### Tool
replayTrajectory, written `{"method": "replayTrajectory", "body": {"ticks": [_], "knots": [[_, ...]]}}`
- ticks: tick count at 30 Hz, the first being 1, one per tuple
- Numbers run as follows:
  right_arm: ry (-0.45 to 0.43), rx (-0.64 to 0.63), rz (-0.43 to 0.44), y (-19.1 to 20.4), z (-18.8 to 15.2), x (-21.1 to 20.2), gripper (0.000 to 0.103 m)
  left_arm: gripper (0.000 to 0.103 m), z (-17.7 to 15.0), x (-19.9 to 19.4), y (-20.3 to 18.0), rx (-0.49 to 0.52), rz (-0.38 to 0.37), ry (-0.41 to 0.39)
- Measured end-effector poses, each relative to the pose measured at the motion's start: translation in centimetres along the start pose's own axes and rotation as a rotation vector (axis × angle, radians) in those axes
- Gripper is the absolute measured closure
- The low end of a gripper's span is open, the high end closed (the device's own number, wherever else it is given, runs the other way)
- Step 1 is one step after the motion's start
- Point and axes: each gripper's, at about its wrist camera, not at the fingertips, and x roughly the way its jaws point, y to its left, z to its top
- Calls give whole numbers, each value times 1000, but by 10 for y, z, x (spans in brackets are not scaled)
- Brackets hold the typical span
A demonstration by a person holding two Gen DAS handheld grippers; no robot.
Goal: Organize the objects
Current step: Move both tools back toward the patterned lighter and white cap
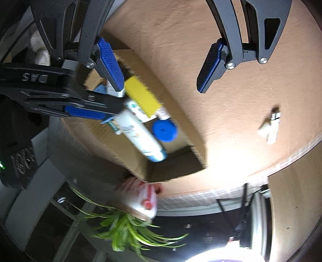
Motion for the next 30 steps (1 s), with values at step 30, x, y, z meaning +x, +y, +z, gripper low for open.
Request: {"method": "replayTrajectory", "body": {"ticks": [30], "knots": [[32, 12, 48, 30, -9, 14, 52, 38, 71, 49, 222, -303, 263, 87]]}}
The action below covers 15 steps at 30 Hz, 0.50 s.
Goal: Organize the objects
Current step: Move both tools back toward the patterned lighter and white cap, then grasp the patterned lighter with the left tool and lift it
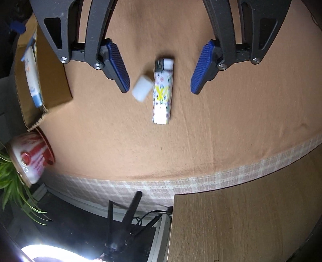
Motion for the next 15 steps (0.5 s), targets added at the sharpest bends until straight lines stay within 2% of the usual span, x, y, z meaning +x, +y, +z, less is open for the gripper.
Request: {"method": "replayTrajectory", "body": {"ticks": [4, 15], "knots": [[3, 2, 1, 0, 1, 2, 52, 40, 8, 13, -2, -8, 7, 12], [19, -28, 7, 16, 9, 12, 52, 61, 18, 36, 0, -15, 20, 33]]}}
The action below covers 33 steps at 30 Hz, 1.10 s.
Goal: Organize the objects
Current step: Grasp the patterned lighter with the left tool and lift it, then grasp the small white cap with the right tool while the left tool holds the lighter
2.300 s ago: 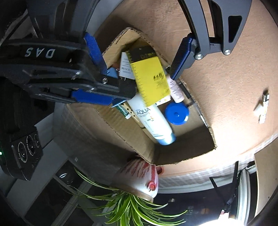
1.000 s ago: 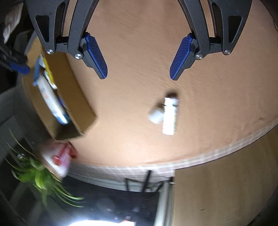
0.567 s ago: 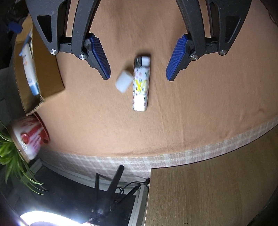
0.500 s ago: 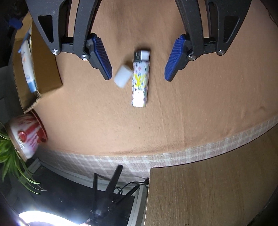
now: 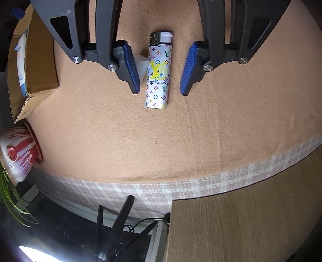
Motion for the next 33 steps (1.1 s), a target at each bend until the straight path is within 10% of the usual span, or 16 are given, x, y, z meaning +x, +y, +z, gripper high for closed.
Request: {"method": "replayTrajectory", "body": {"ticks": [21, 33], "knots": [[34, -63, 14, 40, 9, 22, 52, 77, 3, 4, 6, 10, 28, -10], [76, -95, 53, 68, 43, 64, 52, 78, -63, -28, 47, -29, 8, -38]]}}
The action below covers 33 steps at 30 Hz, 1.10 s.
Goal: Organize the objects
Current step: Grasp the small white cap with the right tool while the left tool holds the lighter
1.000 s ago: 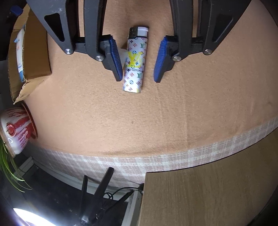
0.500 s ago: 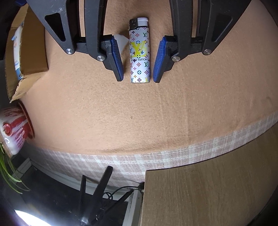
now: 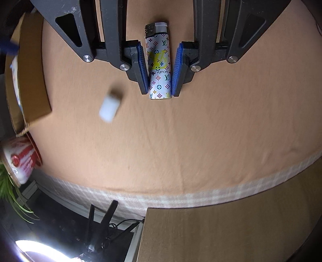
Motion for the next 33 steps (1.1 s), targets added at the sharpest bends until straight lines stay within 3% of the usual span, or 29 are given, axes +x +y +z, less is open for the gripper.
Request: {"method": "replayTrajectory", "body": {"ticks": [9, 16, 20, 25, 33], "knots": [[62, -37, -69, 23, 55, 72, 52, 78, -65, -27, 26, -51, -7, -19], [88, -14, -168, 32, 91, 118, 52, 76, -88, -39, 41, -96, -11, -21], [109, 13, -221, 33, 102, 133, 52, 50, -96, -50, 53, -145, -26, -32], [124, 4, -247, 41, 102, 141, 53, 49, -106, -60, 59, -152, -38, -36], [137, -81, -275, 59, 94, 145, 82, 49, -115, -58, 45, -109, -41, -11]]}}
